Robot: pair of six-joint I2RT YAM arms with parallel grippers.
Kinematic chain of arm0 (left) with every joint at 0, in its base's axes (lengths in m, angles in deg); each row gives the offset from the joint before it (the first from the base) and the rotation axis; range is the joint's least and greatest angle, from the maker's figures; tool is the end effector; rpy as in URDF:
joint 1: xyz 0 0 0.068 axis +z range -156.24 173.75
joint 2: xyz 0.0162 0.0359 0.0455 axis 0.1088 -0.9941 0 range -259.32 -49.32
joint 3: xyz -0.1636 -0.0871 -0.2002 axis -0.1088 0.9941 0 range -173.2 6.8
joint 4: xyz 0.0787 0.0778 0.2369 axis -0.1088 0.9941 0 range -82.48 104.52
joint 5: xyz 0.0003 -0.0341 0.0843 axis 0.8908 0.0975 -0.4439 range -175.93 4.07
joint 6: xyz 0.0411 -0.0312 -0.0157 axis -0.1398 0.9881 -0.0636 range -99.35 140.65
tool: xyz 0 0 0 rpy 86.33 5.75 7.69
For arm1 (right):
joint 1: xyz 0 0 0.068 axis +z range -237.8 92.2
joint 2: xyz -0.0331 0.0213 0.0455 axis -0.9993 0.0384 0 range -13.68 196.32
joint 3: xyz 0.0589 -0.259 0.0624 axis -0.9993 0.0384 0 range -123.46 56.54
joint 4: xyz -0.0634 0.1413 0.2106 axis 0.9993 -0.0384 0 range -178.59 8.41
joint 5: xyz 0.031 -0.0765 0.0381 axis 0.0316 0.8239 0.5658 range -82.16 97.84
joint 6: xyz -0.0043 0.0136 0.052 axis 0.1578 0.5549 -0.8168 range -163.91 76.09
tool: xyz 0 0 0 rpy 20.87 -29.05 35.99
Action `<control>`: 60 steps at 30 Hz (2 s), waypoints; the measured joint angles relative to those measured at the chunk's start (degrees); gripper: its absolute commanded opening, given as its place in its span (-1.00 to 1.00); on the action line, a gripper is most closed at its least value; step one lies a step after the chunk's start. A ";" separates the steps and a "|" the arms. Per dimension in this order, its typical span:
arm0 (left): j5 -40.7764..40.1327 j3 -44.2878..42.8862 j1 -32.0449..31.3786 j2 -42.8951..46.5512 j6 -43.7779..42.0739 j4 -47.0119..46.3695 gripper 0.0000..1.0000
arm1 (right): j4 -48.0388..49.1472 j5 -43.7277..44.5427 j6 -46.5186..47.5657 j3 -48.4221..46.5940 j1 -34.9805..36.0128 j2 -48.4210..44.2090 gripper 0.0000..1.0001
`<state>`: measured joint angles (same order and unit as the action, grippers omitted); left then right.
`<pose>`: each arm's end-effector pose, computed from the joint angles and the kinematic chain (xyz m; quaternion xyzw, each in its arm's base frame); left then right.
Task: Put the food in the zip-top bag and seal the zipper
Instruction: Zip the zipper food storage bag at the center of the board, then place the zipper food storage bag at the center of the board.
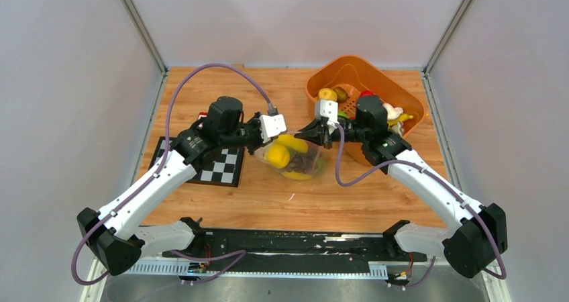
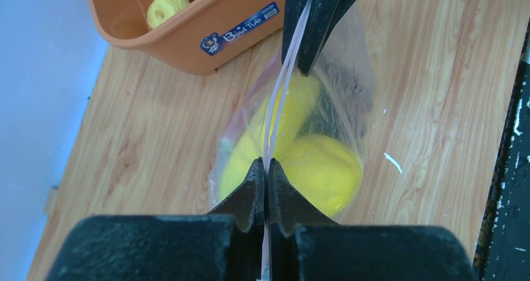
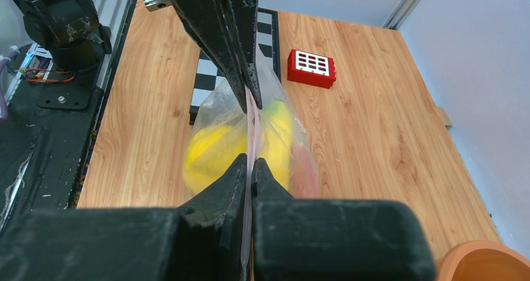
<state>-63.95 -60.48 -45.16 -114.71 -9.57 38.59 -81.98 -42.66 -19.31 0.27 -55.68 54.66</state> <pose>0.1834 -0.1651 0.3694 0.5598 0.6424 -0.2016 0.4831 0.2133 0.1662 0.3455 -0.5700 0.4936 0.3690 0.5434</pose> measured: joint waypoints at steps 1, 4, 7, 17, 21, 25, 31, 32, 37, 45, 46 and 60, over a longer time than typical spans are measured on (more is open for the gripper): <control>-0.04 0.00 0.00 0.00 0.07 -0.07 -1.00 | 0.15 0.31 -0.11 0.00 0.00 0.00 -0.82; -1.14 0.00 0.00 0.00 0.46 -0.50 -1.00 | 0.85 1.84 -1.31 -0.02 0.00 0.00 -0.34; -4.17 0.02 0.00 -0.13 1.60 -1.75 -1.00 | 2.19 4.39 -3.63 -0.48 0.00 0.02 -0.02; -20.72 -8.07 0.00 -8.22 3.74 -6.69 -1.00 | 3.13 16.79 -8.66 -3.48 0.00 -2.01 0.76; -24.02 -12.07 0.02 -10.71 3.72 -8.07 -1.00 | 3.10 22.32 -9.16 -3.37 0.00 -5.33 0.76; -25.00 -13.14 0.17 -11.06 3.74 -10.29 -1.00 | 3.15 26.05 -9.62 -1.84 0.00 -9.75 0.76; -20.02 -0.98 -0.79 -5.44 5.99 -13.62 -1.00 | 3.21 28.41 -12.44 5.49 0.00 -16.79 0.74; -19.10 2.38 -1.53 -4.09 6.86 -13.66 -1.00 | 3.04 28.68 -13.11 6.95 0.00 -17.62 0.74; -15.26 13.49 -8.17 -1.03 12.07 -14.21 -1.00 | 2.16 31.01 -16.46 12.94 -0.02 -20.17 0.74; -13.25 16.70 -14.45 0.63 18.03 -14.29 -1.00 | 1.11 35.93 -19.63 15.37 -0.07 -24.76 0.75; -13.14 17.25 -15.08 1.22 18.53 -14.69 -1.00 | 1.22 37.11 -20.13 15.91 -0.07 -25.33 0.75; -16.48 39.12 -26.53 -1.27 31.08 -31.98 -1.00 | 0.68 47.30 -27.15 19.19 -0.52 -22.84 0.75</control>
<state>-80.43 -21.36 -71.70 -115.97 21.51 6.62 -81.30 4.64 -46.46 19.46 -56.21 31.82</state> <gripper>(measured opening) 0.009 0.873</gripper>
